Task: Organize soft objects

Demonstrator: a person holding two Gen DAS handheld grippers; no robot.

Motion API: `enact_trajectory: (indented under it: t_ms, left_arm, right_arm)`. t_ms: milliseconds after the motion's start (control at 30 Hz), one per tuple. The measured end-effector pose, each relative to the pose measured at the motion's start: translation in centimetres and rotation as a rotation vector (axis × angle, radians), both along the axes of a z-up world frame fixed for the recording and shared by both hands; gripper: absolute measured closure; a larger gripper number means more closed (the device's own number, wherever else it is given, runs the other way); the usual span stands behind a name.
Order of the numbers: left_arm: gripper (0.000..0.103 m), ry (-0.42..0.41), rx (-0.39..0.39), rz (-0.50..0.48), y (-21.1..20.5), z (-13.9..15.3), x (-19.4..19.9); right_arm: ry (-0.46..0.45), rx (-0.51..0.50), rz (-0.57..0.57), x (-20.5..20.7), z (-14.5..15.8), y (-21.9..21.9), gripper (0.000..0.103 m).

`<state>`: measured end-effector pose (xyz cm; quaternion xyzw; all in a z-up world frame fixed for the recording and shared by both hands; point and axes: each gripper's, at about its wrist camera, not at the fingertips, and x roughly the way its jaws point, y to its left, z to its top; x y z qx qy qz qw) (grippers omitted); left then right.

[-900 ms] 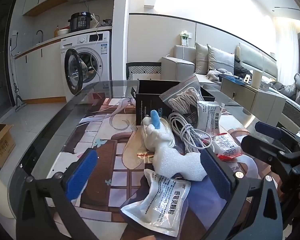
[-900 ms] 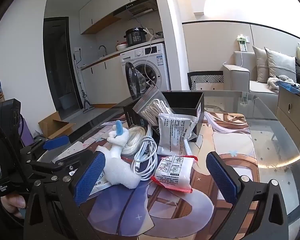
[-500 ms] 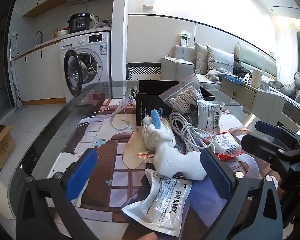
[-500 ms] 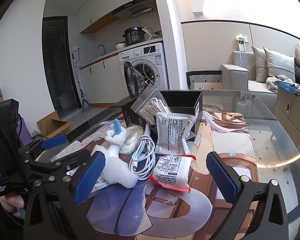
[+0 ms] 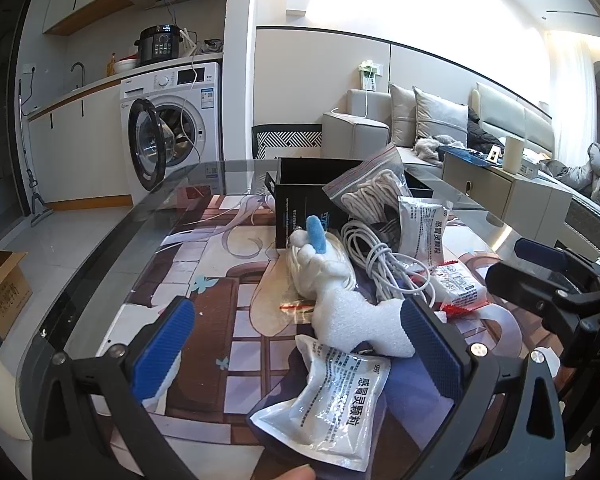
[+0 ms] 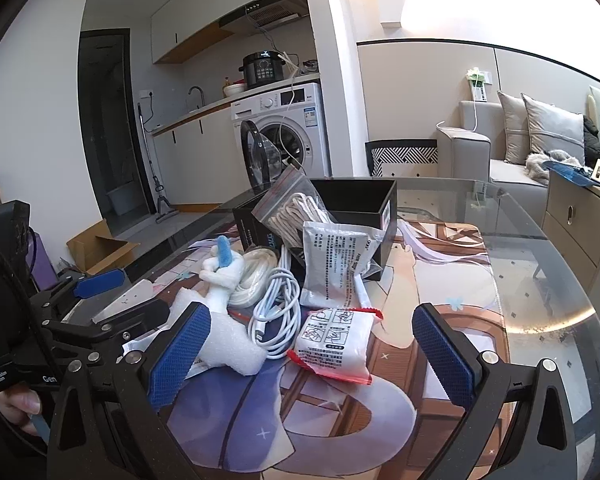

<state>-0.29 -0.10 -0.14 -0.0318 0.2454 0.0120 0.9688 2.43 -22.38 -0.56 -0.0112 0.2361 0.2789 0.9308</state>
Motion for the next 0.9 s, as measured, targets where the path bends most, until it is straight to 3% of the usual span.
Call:
enact_trajectory:
  t_ms: [900]
  left_arm:
    - [0.000,0.009,0.007,-0.003,0.37,-0.22,0.11]
  right_arm:
    - [0.014,-0.025,-0.022,0.39,-0.22,-0.16,0.000]
